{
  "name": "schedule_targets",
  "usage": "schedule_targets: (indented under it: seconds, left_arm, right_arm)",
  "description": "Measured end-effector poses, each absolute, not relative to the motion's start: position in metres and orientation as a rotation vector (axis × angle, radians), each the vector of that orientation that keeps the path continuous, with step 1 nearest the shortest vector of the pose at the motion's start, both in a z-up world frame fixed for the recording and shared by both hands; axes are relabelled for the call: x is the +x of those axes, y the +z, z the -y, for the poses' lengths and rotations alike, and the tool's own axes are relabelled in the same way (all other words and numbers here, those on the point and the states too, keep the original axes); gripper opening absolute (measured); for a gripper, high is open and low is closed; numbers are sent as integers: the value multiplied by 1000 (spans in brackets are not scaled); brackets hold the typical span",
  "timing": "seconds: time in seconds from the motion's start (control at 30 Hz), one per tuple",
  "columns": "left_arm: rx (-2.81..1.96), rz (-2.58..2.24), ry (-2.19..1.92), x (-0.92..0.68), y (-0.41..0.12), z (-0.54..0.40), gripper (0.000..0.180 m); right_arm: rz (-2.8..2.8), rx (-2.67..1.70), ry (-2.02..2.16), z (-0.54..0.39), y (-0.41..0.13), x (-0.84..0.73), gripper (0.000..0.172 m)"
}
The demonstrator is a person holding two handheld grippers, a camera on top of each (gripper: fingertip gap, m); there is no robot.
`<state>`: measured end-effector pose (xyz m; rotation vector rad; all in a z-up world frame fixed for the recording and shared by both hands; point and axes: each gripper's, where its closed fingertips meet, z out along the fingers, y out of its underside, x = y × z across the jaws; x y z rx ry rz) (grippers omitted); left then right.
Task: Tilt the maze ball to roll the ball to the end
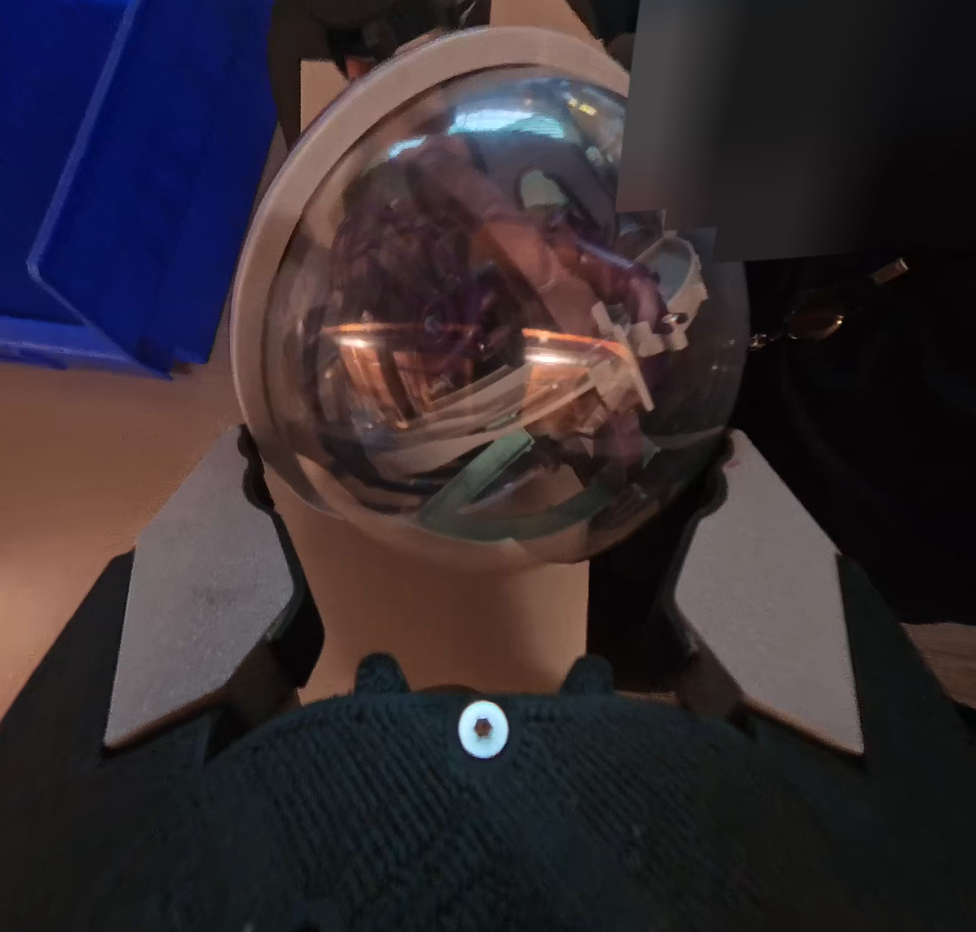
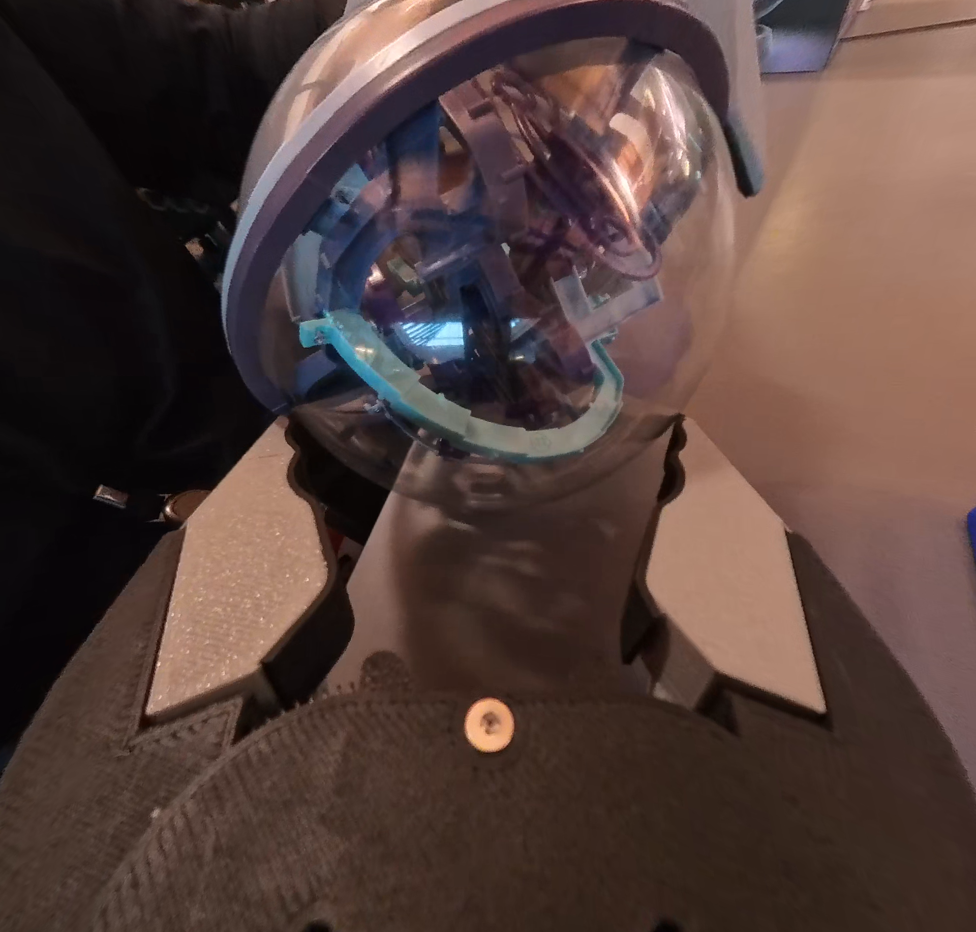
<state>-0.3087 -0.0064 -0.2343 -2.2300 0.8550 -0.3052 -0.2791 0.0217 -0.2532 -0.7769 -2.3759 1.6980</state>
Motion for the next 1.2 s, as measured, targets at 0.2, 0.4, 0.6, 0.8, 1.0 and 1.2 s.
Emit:
schedule_targets:
  seconds: [0.2,0.4,0.6,0.8,1.0,1.2]
  left_arm:
    - [-2310,-567,-195,-317,-241,22,142]
    - [-2413,-555,-124,-308,-263,25,156]
    - [-2416,-614,-207,-307,-269,29,156]
    - [-2382,-695,-215,-313,-268,28,154]
    - [-2350,-740,-249,-315,-270,21,155]
    - [-2395,-712,-247,-314,-272,23,155]
  right_arm:
    - [2354,-789,1661,-26,-254,-281,129]
    - [2350,-736,1653,-21,-252,-278,128]
    - [2319,-684,1687,-26,-247,-274,116]
    - [2343,-664,1654,-30,-250,-276,108]
    - [2400,-702,1622,-22,-258,-283,132]
    - [2412,-694,1621,-21,-259,-284,132]
